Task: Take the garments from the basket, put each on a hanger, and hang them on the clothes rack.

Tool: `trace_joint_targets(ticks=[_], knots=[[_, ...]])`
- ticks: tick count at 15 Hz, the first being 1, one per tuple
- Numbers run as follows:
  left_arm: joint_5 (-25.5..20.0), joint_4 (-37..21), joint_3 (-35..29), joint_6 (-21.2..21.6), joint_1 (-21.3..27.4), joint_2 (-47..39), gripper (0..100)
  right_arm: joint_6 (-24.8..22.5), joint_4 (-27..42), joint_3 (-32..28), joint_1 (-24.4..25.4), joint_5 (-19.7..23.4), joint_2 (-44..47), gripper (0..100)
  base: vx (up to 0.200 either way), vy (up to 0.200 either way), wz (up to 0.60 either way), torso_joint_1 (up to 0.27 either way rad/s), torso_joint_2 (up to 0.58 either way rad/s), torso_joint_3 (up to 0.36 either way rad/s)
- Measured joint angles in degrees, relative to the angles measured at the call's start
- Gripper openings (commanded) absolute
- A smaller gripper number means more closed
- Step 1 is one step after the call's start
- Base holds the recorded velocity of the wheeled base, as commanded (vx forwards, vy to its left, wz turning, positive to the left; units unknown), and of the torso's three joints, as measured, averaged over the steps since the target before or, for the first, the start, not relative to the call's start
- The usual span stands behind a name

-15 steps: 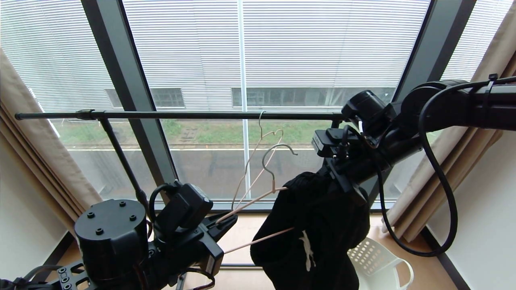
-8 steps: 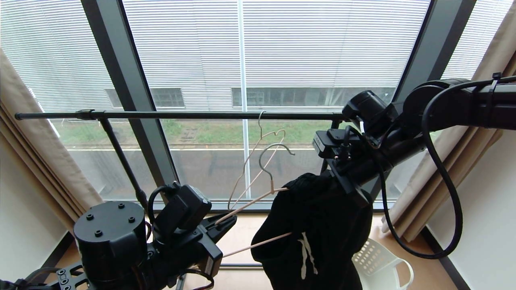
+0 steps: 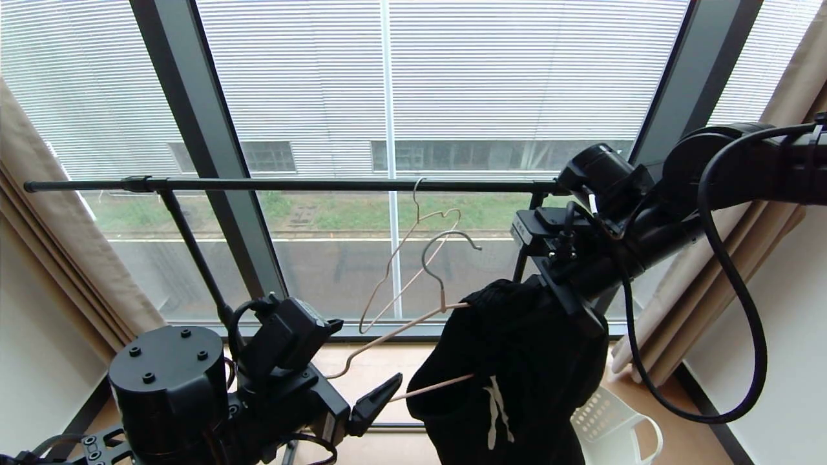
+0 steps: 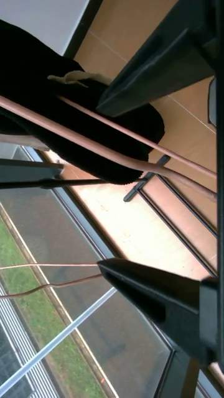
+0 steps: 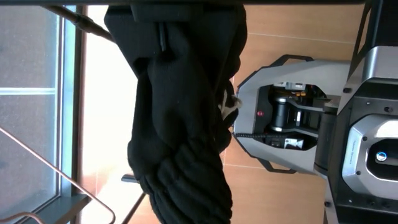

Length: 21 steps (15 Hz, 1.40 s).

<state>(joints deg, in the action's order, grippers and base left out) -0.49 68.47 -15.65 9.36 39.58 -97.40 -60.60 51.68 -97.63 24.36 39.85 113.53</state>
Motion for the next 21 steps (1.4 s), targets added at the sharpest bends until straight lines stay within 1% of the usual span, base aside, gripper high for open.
trace_joint_targets(ticks=[2,3,5,7,8,9,10,12,13,15,17,18,19,20,21], knots=[[0.06,4.92,1.16,-1.79,-0.41,0.52,100,0.13,-0.11,0.78,-0.35,0.09,-0.74,0,0.000,0.000,0.00,0.000,0.00,0.000],[0.11,6.19,1.90,-2.56,-0.65,0.77,100,0.15,-0.17,1.02,-0.79,0.11,-1.05,0,0.000,0.000,0.00,0.000,0.00,0.000],[0.09,7.58,3.64,-4.19,-2.02,1.67,100,0.28,-0.39,1.13,-2.19,0.22,-1.38,0,0.000,0.000,0.00,0.000,0.00,0.000],[0.00,7.78,5.42,-7.89,-3.32,3.11,100,0.52,-0.57,1.08,-3.50,0.33,-1.84,0,0.000,0.000,0.00,0.000,0.00,0.000],[-0.49,7.83,6.06,-8.74,-3.62,3.66,100,0.82,-0.63,1.00,-4.02,0.40,-2.15,0,0.000,0.000,0.00,0.000,0.00,0.000],[-3.30,7.83,6.89,-9.79,-3.91,4.13,100,1.65,-0.66,1.00,-4.68,0.29,-2.58,0,0.000,0.000,0.00,0.000,0.00,0.000],[-7.17,7.91,7.52,-11.92,-4.72,4.66,100,3.16,-0.68,1.00,-5.21,0.05,-3.11,0,0.000,0.000,0.00,0.000,0.00,0.000],[-10.64,7.94,7.95,-16.34,-7.67,5.45,100,6.66,-0.82,1.05,-6.61,-0.09,-4.52,0,0.000,0.000,0.00,0.000,0.00,0.000],[-12.48,7.94,8.00,-16.82,-9.18,5.62,100,7.75,-0.82,1.05,-7.52,-0.02,-5.27,0,0.000,0.000,0.00,0.000,0.00,0.000],[-18.91,7.83,8.22,-17.27,-11.62,5.78,100,8.73,-0.72,1.79,-9.69,0.22,-7.28,0,0.000,0.000,0.00,0.000,0.00,0.000],[-21.35,7.73,8.48,-17.52,-12.46,4.96,100,9.20,-0.68,2.44,-10.53,0.33,-9.46,0,0.000,0.000,0.00,0.000,0.00,0.000],[-21.85,7.78,8.57,-17.83,-12.57,3.80,100,9.39,-0.69,2.54,-10.69,0.41,-10.72,0,0.000,0.000,0.00,0.000,0.00,0.000],[-22.11,7.78,8.63,-18.49,-12.50,2.51,100,9.45,-0.72,2.60,-10.78,1.41,-11.63,0,0.000,0.000,0.00,0.000,0.00,0.000],[-22.17,7.89,8.68,-19.41,-12.39,1.05,100,9.45,-0.74,2.74,-10.85,3.77,-12.31,0,0.000,0.000,0.00,0.000,0.00,0.000],[-22.26,7.91,8.68,-19.87,-12.19,-0.44,100,9.47,-0.77,3.07,-10.85,7.01,-12.87,0,0.000,0.000,0.00,0.000,0.00,0.000]])
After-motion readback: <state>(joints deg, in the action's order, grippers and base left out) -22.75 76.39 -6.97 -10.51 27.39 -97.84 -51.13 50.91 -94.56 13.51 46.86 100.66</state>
